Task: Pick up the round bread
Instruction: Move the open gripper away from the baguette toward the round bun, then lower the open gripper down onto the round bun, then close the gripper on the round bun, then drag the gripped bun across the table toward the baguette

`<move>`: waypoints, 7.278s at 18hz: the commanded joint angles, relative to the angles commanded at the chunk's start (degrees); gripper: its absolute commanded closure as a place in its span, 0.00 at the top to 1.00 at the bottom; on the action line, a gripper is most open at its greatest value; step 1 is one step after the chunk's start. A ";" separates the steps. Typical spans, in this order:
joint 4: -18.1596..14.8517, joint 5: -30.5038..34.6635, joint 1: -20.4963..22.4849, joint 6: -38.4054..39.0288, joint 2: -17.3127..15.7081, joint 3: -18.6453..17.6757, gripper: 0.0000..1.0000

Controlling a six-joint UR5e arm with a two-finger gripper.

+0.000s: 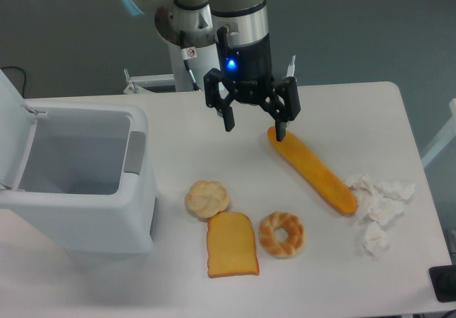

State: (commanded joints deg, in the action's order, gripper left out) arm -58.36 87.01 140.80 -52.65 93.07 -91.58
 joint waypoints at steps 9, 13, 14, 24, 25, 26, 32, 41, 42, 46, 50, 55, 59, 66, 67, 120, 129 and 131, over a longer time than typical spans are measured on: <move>0.70 -3.43 -0.18 0.53 0.26 -0.35 1.00; 0.70 -4.74 -0.09 1.32 1.06 -0.70 1.00; 0.70 -5.53 0.00 1.32 1.14 -0.70 1.00; 1.05 -5.45 -0.09 0.62 2.20 -2.46 1.00; 0.97 -5.36 -0.09 0.62 2.46 -2.46 1.00; 0.97 -5.36 -0.09 0.53 2.98 -2.46 1.00; 0.79 -5.63 0.09 0.53 3.61 -5.79 1.00; 0.44 -5.45 -1.49 0.53 7.21 -8.00 1.00; 0.35 -5.54 -1.76 0.53 7.47 -8.43 1.00; 0.26 -5.63 -2.46 0.62 9.40 -8.96 1.00; 0.26 -5.54 -2.81 0.97 10.11 -9.93 1.00; 0.53 -5.28 -3.08 -0.26 11.78 -10.89 1.00; 0.44 -4.14 -3.08 -6.14 12.83 -12.13 1.00; 0.53 -1.14 -5.45 -7.03 16.17 -10.90 1.00; 0.53 -1.14 -5.45 -7.03 16.43 -10.90 1.00; 1.49 4.30 -9.05 -6.15 23.91 -8.09 0.81; 1.14 5.71 -8.97 -6.59 23.65 -8.00 0.21; 1.14 5.71 -8.97 -6.50 23.56 -8.00 0.08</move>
State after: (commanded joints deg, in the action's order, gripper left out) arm -57.22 92.72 131.84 -59.15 116.63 -99.58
